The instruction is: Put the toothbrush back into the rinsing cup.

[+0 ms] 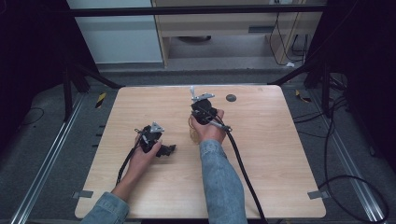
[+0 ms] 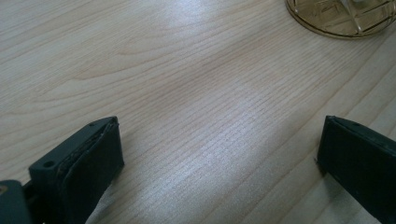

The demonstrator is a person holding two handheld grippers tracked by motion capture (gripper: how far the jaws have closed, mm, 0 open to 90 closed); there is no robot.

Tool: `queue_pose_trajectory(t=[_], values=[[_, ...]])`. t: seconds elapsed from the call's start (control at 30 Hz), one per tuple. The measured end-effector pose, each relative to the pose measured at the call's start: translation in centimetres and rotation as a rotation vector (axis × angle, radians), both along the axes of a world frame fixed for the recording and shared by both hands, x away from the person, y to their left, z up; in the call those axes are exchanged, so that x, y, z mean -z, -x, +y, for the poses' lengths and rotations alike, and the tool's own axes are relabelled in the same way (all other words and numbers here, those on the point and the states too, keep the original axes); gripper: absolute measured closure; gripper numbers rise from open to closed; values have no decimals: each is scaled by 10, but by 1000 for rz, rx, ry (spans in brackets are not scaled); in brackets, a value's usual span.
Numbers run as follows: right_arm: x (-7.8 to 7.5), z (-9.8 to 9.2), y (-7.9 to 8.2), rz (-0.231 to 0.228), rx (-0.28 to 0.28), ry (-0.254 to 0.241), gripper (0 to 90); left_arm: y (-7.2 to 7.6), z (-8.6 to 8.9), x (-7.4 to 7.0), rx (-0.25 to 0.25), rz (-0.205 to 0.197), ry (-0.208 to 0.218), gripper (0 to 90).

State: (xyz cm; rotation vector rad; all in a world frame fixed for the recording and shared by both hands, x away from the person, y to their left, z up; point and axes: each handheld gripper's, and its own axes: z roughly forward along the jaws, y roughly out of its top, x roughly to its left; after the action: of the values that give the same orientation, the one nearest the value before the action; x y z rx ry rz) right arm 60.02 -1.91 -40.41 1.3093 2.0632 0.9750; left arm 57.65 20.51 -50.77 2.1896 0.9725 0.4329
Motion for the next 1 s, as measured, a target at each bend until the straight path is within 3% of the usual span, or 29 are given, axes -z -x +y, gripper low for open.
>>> queue_pose_trajectory(t=[0.6, 1.0], values=[[0, 3, -5, 2, 6, 4, 663, 0, 0, 0, 3, 0, 1, 0], [-11, -2, 0, -21, 10, -14, 601, -1, 0, 0, 4, -1, 0, 0]])
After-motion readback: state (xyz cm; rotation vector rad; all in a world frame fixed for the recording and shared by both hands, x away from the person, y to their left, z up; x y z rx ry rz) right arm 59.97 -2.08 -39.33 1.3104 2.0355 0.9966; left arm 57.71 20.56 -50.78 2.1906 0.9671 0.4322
